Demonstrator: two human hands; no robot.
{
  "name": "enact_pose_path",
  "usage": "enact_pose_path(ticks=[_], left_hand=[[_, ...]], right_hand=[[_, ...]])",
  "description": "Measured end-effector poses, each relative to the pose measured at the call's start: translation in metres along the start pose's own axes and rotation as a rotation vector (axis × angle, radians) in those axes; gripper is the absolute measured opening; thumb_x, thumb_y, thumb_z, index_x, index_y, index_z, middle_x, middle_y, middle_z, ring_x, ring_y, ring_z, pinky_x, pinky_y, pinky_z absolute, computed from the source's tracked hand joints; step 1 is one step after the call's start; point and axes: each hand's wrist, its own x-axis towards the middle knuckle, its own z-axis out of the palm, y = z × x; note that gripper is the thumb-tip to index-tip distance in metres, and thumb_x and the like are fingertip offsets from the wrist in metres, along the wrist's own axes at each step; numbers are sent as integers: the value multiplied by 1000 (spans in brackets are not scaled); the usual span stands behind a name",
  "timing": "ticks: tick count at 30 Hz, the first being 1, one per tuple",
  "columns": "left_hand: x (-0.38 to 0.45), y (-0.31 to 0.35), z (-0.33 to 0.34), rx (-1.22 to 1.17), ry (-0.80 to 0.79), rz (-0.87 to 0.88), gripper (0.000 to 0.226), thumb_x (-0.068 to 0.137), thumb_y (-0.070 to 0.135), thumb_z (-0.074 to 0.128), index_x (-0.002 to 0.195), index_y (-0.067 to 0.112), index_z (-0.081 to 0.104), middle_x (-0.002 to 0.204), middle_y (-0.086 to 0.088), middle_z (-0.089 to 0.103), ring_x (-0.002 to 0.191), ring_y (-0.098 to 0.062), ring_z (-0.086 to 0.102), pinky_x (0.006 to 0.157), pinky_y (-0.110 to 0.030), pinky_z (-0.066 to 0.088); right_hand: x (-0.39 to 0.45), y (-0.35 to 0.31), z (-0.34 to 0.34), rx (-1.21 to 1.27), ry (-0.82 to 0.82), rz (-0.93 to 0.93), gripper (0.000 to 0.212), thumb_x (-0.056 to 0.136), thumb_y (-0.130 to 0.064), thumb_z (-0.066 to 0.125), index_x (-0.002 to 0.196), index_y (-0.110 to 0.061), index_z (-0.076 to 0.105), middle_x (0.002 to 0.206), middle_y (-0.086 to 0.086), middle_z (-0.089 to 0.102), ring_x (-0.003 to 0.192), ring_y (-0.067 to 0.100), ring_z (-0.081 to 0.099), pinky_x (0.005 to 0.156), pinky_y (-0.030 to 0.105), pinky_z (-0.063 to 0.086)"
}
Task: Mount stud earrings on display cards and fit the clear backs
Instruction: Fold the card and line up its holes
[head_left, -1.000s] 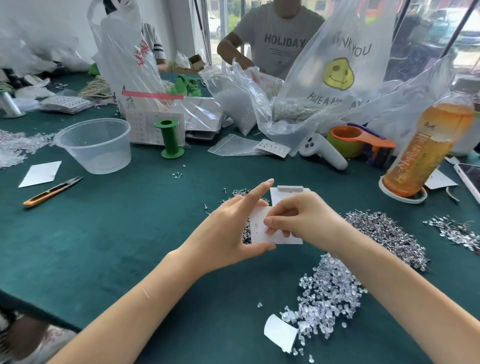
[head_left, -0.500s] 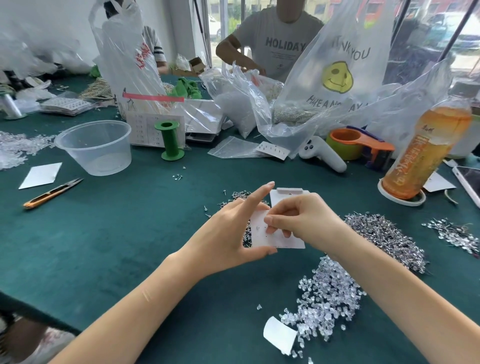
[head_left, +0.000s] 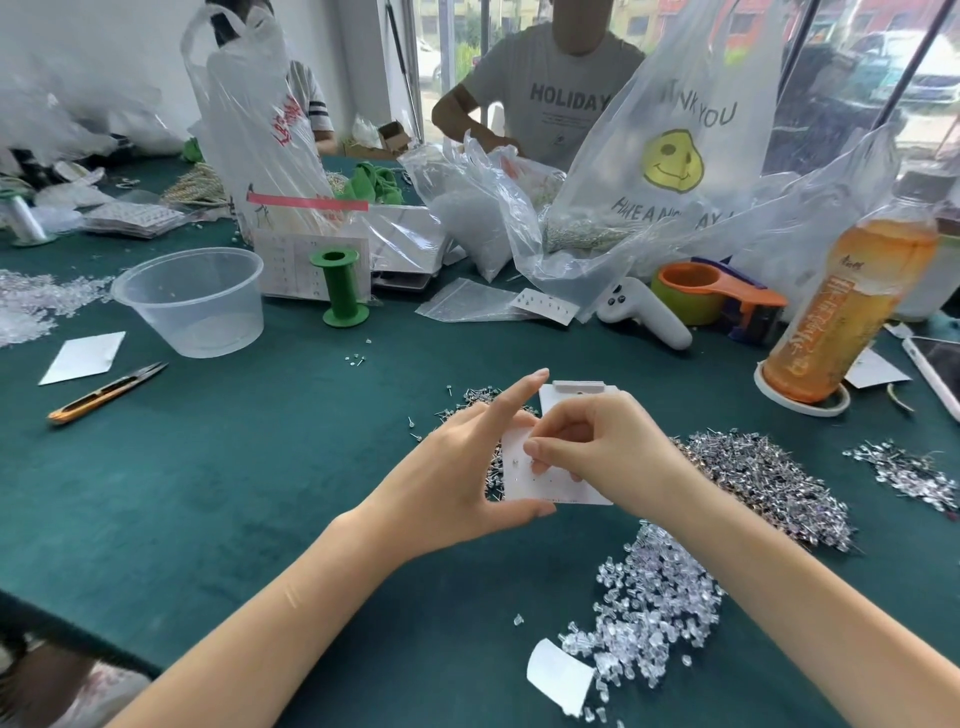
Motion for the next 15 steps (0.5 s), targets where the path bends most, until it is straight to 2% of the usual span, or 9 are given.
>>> enact_pose_path(ticks=[4,6,8,12,15], left_hand=[[1,1,1,-24,-11,-25,103,72,46,76,143,51,2,119,35,48,123,5,40,97,0,24],[1,1,1,-44,-14,-42,105,72,48,76,143,52,-1,123,33,50,125,5,40,98,-3,26],[1,1,1,-68,-7,-55,106,70,52,75,142,55,-4,127,24,55,125,4,41,99,-6,28],[0,5,2,-140,0,-62,108,69,50,77,143,53,-1,124,20,58,122,6,45,96,-2,28],[0,9,5,-181,0,-38,107,70,46,79,144,52,1,124,24,56,122,7,45,96,-3,28]], right_hand=[[-3,1,1,-207,94,-74,9,81,-28,72,73,-30,66,66,-13,68,59,2,58,65,31,51],[-4,0,-8,-202,148,-130,7,80,-35,71,77,-33,66,68,-12,67,59,5,56,64,31,50],[-4,1,-20,-163,176,-156,12,77,-42,70,85,-34,67,74,-13,68,67,6,59,65,26,48],[-9,7,-25,-202,32,-99,44,72,-51,72,112,-37,62,105,-17,65,103,-3,56,90,25,44],[-11,9,-21,-169,-47,-46,50,67,-51,76,113,-37,62,109,-16,65,103,-9,55,92,22,43]])
